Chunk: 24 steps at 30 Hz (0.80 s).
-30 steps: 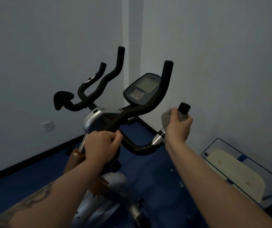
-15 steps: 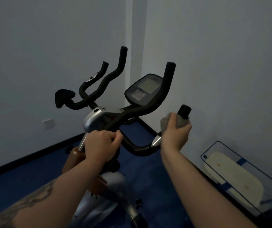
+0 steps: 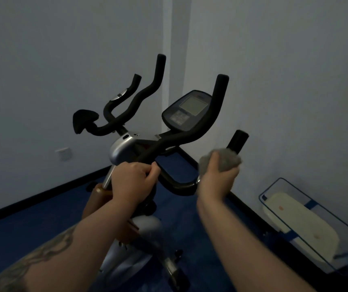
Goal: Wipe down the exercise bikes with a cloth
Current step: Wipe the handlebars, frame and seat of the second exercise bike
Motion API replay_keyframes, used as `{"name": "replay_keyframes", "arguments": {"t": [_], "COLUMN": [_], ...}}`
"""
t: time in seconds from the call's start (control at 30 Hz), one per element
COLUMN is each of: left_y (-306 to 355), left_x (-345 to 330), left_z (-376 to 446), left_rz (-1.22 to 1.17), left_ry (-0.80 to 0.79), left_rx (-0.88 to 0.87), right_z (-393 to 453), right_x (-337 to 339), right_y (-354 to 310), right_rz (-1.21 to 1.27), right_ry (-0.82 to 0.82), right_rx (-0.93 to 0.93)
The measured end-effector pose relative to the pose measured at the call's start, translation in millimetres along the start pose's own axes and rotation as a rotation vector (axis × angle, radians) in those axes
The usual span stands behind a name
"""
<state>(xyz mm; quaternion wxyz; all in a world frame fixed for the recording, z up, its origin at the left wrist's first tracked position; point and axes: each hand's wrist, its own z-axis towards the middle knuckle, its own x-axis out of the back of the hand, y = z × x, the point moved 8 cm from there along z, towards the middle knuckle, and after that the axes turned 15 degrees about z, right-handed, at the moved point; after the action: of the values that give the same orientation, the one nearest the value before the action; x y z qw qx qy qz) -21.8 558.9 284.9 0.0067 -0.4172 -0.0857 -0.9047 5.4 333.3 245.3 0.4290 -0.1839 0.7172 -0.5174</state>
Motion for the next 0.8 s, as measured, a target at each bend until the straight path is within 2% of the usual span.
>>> {"name": "replay_keyframes", "arguments": {"t": [0.1, 0.17, 0.3, 0.4, 0.57, 0.8], "left_y": [1.1, 0.4, -0.3, 0.6, -0.6, -0.1], "left_x": [0.1, 0.8, -0.5, -1.1, -1.7, -1.0], "left_z": [-0.5, -1.3, -2.2, -1.1, -0.8, -1.3], "left_rz": [0.001, -0.010, -0.023, -0.018, -0.016, -0.040], "left_ry": [-0.004, 0.019, 0.029, 0.010, 0.004, 0.023], "left_rx": [-0.008, -0.020, -0.020, -0.008, -0.017, -0.012], "right_z": [-43.7, -33.5, 28.3, 23.7, -17.3, 45.3], "right_x": [-2.1, -2.2, -1.0, -6.2, -4.4, -14.4], "right_y": [33.3, 33.5, -6.7, -6.6, 25.8, -33.3], "right_rz": [0.021, -0.010, -0.068, -0.024, 0.023, -0.083], "right_ry": [-0.111, -0.143, -0.054, 0.029, -0.066, -0.040], "right_rx": [-0.067, -0.115, -0.059, -0.039, -0.085, 0.077]}}
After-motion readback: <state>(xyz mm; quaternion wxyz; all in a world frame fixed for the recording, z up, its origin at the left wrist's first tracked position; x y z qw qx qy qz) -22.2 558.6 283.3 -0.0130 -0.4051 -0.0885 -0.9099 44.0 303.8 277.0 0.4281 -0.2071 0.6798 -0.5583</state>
